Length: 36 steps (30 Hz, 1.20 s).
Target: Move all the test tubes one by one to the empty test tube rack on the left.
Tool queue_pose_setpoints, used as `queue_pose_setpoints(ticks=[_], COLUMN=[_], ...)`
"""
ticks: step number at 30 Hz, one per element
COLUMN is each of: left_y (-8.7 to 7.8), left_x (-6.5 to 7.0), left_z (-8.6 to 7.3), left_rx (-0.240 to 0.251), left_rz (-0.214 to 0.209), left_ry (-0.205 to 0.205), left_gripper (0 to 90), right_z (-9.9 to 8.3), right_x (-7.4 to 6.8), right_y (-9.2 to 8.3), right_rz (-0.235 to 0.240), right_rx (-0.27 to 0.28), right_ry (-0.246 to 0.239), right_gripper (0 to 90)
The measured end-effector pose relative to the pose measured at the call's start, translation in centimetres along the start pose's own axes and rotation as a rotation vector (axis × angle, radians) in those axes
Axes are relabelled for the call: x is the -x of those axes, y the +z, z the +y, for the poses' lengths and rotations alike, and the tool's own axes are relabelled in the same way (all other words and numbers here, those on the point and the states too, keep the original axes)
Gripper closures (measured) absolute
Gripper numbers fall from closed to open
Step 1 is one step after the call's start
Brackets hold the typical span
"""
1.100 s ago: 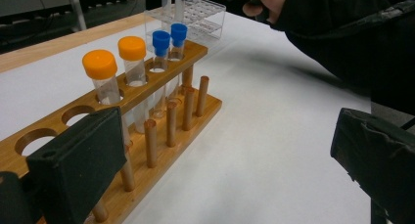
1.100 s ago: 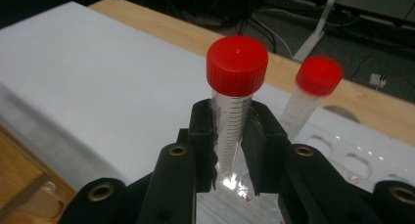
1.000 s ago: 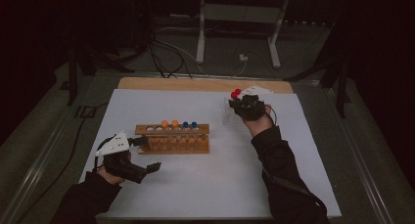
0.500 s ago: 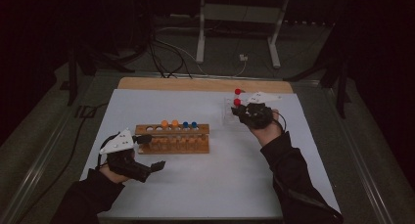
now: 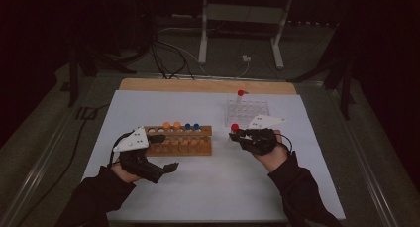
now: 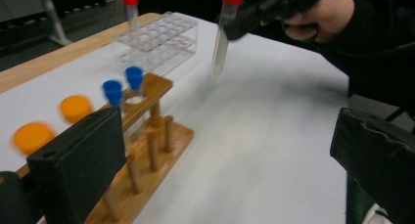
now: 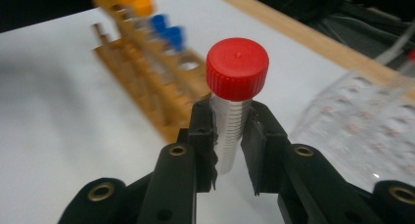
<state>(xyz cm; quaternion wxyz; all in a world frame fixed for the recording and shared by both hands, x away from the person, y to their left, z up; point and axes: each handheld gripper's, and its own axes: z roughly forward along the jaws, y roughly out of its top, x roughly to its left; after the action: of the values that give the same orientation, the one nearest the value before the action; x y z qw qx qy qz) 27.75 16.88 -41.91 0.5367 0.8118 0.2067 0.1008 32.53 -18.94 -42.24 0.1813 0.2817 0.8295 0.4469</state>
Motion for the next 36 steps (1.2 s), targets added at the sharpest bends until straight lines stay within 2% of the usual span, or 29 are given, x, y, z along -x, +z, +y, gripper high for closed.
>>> queue_pose_setpoints(ticks=[9, 11, 18, 23, 27, 36], left_y=[1.7, 2.0, 3.3, 4.2, 4.8, 5.8], left_x=[0.9, 1.0, 1.7, 2.1, 2.2, 2.3], left_z=[1.5, 1.8, 2.9, 3.1, 3.1, 2.9], left_rx=[0.002, 0.006, 0.013, 0.006, 0.002, -0.016], left_rz=[-0.039, -0.059, -0.093, -0.098, -0.094, -0.082], left_ry=[0.017, 0.02, 0.044, 0.065, 0.078, 0.102], left_gripper=[1.5, 1.5, 8.4, 19.4, 32.8, 54.0], right_z=[-0.4, -0.3, 0.1, 0.4, 0.5, 0.8], right_x=[-3.2, -3.8, -6.1, -7.1, -7.6, -8.0], right_y=[-0.3, -0.1, 0.7, 1.5, 1.9, 2.2], right_rz=[0.088, 0.102, 0.167, 0.203, 0.222, 0.234], right_rx=[-0.009, -0.012, -0.027, -0.032, -0.035, -0.037], right_ry=[-0.045, -0.059, -0.096, -0.117, -0.125, -0.126], right_gripper=[74.9, 74.8, 74.9, 74.9, 74.9, 74.9])
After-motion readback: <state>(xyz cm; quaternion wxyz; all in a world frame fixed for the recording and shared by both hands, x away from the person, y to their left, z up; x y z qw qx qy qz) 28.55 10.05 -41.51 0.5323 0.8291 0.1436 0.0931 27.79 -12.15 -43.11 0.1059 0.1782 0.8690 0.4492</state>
